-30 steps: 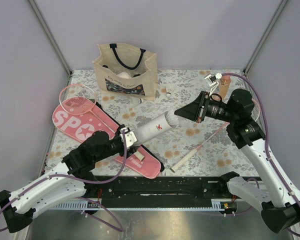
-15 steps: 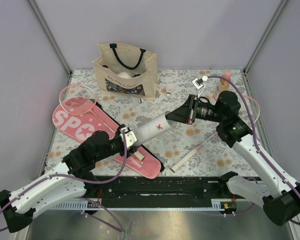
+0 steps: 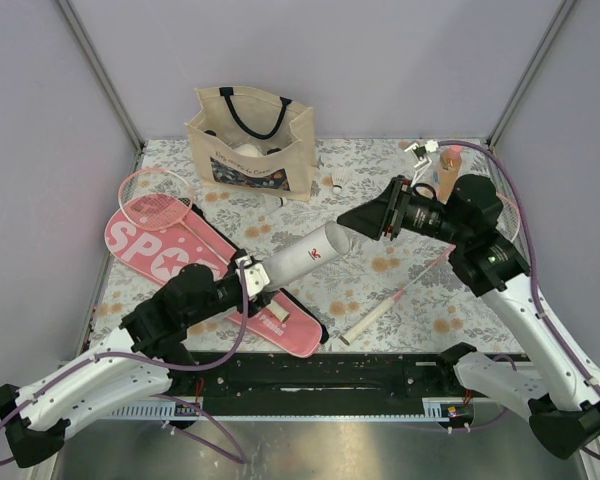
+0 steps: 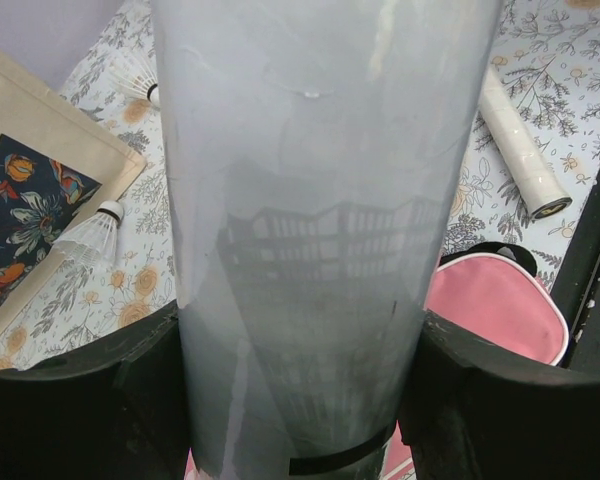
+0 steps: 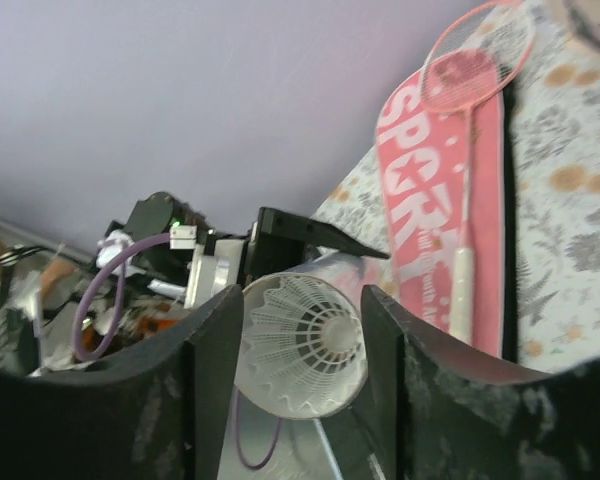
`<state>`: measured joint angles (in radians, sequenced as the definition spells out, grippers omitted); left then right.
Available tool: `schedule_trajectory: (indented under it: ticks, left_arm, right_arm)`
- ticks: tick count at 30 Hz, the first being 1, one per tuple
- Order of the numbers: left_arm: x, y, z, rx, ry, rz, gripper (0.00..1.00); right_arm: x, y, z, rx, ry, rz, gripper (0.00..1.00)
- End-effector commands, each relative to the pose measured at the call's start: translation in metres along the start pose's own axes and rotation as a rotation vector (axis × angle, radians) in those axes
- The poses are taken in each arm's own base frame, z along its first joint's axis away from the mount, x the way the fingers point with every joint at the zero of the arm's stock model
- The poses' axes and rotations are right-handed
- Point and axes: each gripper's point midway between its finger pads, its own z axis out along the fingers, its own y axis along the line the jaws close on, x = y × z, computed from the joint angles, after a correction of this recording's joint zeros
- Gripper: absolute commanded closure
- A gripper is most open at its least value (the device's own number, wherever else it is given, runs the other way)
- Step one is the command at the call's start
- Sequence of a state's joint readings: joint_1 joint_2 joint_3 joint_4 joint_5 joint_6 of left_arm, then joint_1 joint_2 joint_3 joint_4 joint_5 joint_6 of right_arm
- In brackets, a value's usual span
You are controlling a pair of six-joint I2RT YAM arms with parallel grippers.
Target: Pack up the badminton gear
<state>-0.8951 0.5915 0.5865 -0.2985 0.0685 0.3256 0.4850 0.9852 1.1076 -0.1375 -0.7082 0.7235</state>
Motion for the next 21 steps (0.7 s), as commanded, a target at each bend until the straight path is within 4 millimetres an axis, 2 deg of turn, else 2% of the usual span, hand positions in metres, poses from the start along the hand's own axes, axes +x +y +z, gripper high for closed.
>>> schedule_trajectory:
  ticks: [1, 4, 7, 10, 13, 15, 19, 21]
  left_arm:
    - [-0.027, 0.009, -0.005, -0.034, -0.103, 0.02, 0.44]
    - [-0.027, 0.01, -0.006, -0.041, -0.096, 0.019, 0.44]
    - [-0.029, 0.01, -0.009, -0.041, -0.099, 0.015, 0.44]
    - [-0.033, 0.01, -0.014, -0.045, -0.123, 0.011, 0.44]
    - [-0.04, 0.007, -0.02, -0.032, -0.166, 0.012, 0.44]
    - [-0.047, 0.005, -0.023, -0.019, -0.209, 0.014, 0.43]
    - [-0.055, 0.003, -0.025, -0.007, -0.248, 0.017, 0.43]
    - [-0.052, 0.0, -0.024, 0.006, -0.237, 0.018, 0.43]
  right_arm:
    - [-0.034, -0.003, -0.017, 0.145, -0.137, -0.144, 0.39]
    - [-0.054, -0.039, -0.029, 0.33, -0.216, -0.219, 0.36]
    - [-0.074, -0.095, -0.046, 0.565, -0.239, -0.302, 0.35]
    - [-0.083, -0.153, -0.064, 0.819, -0.167, -0.386, 0.35]
    - [-0.088, -0.201, -0.082, 1.052, -0.03, -0.479, 0.35]
    - [-0.089, -0.225, -0.09, 1.152, 0.081, -0.533, 0.35]
    - [-0.074, -0.282, -0.094, 1.277, 0.373, -0.555, 0.35]
    - [-0.067, -0.306, -0.096, 1.323, 0.51, -0.561, 0.34]
